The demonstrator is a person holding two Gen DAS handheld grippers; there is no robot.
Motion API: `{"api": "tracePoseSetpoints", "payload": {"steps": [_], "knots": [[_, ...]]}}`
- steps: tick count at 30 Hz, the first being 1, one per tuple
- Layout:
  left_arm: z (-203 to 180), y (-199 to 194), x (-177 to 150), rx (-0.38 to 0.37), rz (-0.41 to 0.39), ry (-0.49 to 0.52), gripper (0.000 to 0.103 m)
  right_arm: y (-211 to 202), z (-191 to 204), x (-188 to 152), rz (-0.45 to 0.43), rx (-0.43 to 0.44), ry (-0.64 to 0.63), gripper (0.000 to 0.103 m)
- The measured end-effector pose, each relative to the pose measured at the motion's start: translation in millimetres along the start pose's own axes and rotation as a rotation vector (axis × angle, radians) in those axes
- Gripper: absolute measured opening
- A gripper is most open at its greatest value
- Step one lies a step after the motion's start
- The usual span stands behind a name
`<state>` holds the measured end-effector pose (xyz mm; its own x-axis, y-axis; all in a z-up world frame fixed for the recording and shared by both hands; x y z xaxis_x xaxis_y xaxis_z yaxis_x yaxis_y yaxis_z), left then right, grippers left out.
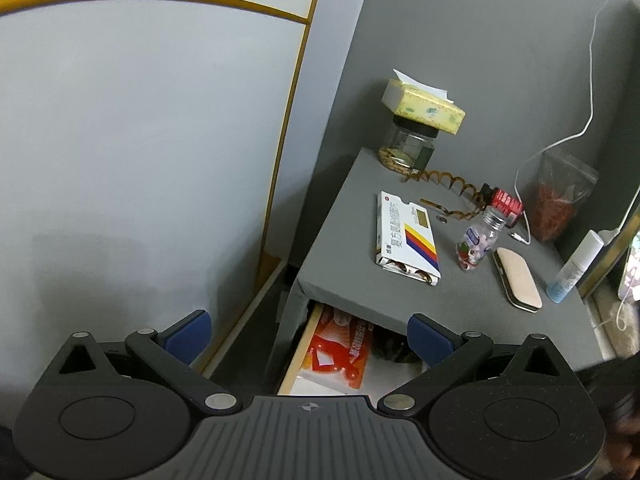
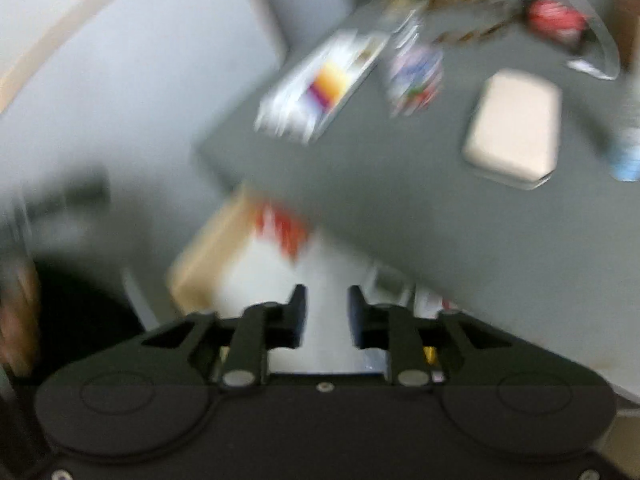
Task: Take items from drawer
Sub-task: 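Lift the clear bag out of the drawer with the right tool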
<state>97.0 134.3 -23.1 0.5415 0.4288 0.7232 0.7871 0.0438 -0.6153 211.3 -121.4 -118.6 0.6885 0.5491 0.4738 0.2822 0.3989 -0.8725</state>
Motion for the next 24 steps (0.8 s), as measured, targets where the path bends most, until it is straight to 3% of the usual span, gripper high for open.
{"api": "tracePoseSetpoints", "payload": {"steps": [3,6,7,11,12,13,14,18,20,24], "knots": [[-5.2,1.4,-1.8,-0.011,0.005,0.024,0.103,39.6,-3.3,-3.1,0.134,-0.007,0.076,0.034],[-7.3,2.0,-2.5,-0.011,0.004,0.04,0.103,74.7,-6.0,-3.3,0.232,-0.1,0.138,0.052],[-6.0,2.2,-2.0,-0.011,0.006,0.035,0.103,83.6,-7.1,-4.1,0.263,-0.129,0.154,0.051],[-0.4,2.7,1.0,-0.012,0.008,0.005,0.103,101.4,-4.1,-5.8,0.294,-0.175,0.168,0.054],[1.0,3.0,1.8,-0.012,0.009,-0.004,0.103,102.3,0.5,-4.4,0.281,-0.194,0.148,0.05],[2.1,3.2,2.7,-0.013,0.01,-0.011,0.103,102.5,1.4,-3.9,0.277,-0.197,0.145,0.034],[2.5,3.1,3.5,-0.012,0.009,-0.013,0.103,100.2,0.9,-2.0,0.267,-0.191,0.143,0.029],[3.3,1.7,5.3,-0.017,0.003,-0.018,0.103,84.4,-9.3,0.7,0.219,-0.14,0.177,0.018],[3.5,0.4,5.7,-0.02,0.002,-0.02,0.103,72.7,-14.3,0.5,0.192,-0.131,0.189,0.005],[3.6,-2.0,6.1,-0.024,-0.005,-0.019,0.103,56.7,-16.7,-2.7,0.164,-0.115,0.2,0.0]]}}
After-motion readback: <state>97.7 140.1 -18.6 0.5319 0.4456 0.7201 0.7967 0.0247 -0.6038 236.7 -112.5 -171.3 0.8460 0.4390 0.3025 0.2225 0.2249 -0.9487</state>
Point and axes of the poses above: each gripper's, at about its wrist camera, not at the fingertips, and y roughly the way its jaws point, z to its left, x to its top, the point moved 2 cm from there along y, roughly the way its jaws point, and after that the axes turned 7 degrees about -y, right-handed, at the moved point
